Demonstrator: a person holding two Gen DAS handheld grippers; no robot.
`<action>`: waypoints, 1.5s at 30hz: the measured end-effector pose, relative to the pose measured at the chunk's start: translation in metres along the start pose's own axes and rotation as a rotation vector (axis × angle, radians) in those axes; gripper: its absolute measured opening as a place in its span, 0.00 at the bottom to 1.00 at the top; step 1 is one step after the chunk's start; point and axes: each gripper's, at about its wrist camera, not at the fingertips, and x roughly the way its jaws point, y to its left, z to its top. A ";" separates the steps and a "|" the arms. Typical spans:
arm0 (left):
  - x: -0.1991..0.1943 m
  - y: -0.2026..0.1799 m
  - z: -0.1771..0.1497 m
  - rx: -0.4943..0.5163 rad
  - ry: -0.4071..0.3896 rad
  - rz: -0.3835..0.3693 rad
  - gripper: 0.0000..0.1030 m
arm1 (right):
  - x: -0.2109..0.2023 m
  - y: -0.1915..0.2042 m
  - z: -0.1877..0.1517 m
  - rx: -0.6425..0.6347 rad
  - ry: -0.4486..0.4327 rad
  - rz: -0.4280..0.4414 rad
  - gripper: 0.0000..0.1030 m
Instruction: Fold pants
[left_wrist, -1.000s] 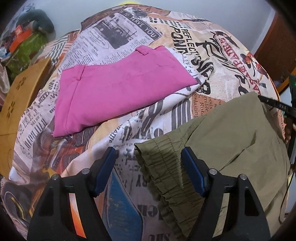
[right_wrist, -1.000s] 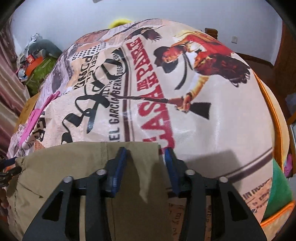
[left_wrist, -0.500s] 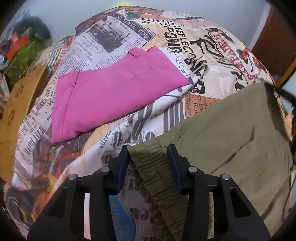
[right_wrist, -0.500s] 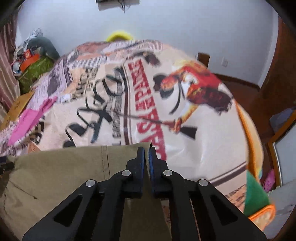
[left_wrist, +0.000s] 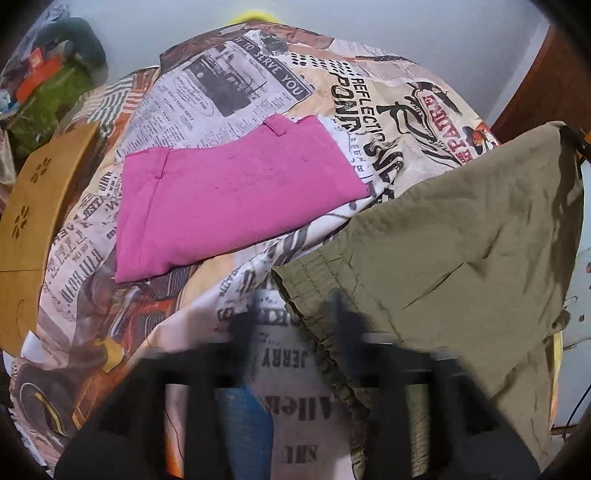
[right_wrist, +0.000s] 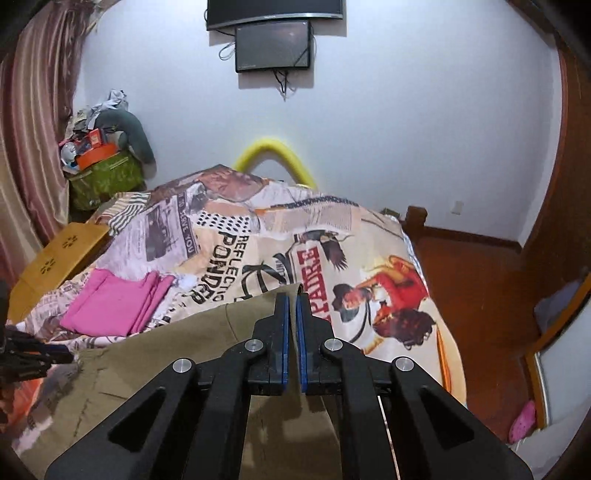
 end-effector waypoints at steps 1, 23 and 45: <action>0.001 -0.002 0.002 -0.005 -0.012 -0.010 0.70 | 0.001 0.000 -0.001 -0.002 0.003 0.000 0.03; 0.043 -0.023 0.020 0.018 0.011 0.028 0.45 | 0.039 -0.019 -0.047 0.047 0.100 -0.006 0.02; -0.122 -0.044 0.002 0.154 -0.372 0.085 0.44 | -0.094 -0.017 -0.015 0.058 -0.141 0.026 0.01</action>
